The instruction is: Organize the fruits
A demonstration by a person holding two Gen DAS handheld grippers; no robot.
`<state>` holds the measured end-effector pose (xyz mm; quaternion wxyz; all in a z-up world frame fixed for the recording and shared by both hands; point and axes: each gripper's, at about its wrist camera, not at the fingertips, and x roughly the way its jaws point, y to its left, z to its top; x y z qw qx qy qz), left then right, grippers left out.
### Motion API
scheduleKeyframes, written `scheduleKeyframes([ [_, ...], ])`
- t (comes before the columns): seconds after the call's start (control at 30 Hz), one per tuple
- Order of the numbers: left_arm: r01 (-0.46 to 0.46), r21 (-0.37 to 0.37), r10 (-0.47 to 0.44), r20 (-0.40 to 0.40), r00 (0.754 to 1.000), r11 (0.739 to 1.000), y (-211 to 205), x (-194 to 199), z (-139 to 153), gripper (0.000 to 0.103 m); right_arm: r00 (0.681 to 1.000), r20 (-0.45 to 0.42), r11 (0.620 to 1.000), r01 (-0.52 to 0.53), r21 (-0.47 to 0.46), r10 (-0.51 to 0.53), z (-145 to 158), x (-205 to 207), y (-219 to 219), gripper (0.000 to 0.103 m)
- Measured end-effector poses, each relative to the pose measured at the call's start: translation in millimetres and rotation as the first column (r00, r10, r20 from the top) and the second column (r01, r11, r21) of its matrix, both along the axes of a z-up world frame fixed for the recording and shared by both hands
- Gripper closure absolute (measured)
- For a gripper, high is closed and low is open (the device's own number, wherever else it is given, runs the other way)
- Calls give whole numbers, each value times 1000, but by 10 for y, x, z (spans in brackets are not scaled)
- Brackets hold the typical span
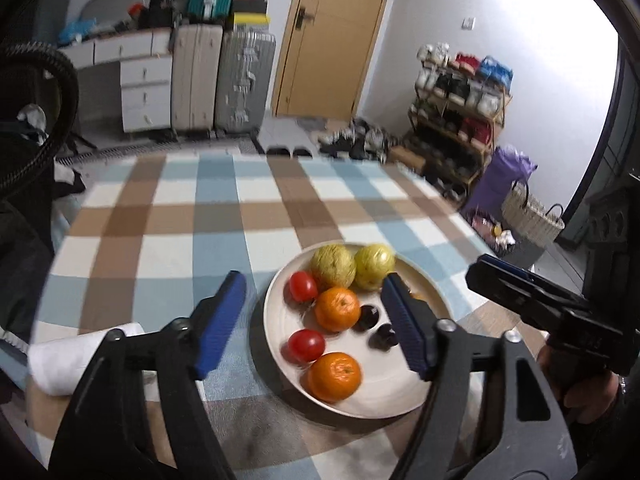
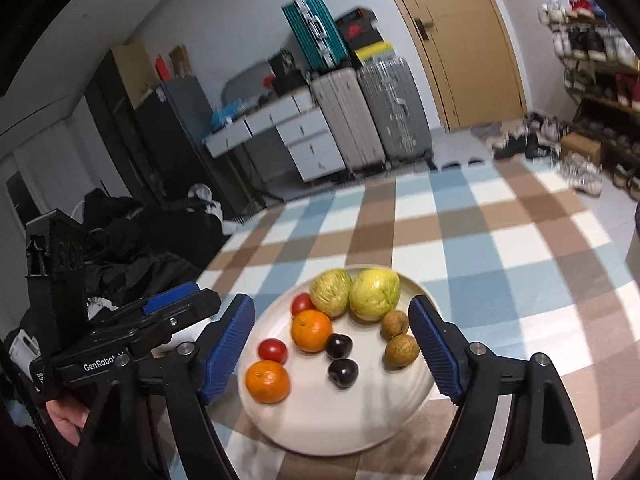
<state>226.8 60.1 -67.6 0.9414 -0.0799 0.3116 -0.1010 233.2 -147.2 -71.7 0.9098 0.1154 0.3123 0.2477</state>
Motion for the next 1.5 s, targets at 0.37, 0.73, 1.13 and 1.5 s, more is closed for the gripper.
scheduleKeyframes([
  [0.37, -76, 17, 71, 200, 977, 997, -218, -860, 654, 1, 940, 332, 997, 82, 8, -80, 669, -906, -199, 0],
  [0.73, -153, 43, 128, 353, 927, 987, -367, -1578, 1033, 1, 842, 520, 984, 178, -15, -144, 971, -1542, -368, 0],
  [1.13, -235, 40, 196, 423, 885, 971, -251, -1827, 905, 1, 805, 566, 961, 267, -72, -181, 761, -1725, -516, 0],
  [1.5, -305, 49, 263, 389, 883, 951, -49, -1675, 319, 1, 820, 551, 952, 274, -138, -156, 319, -1562, -415, 0],
])
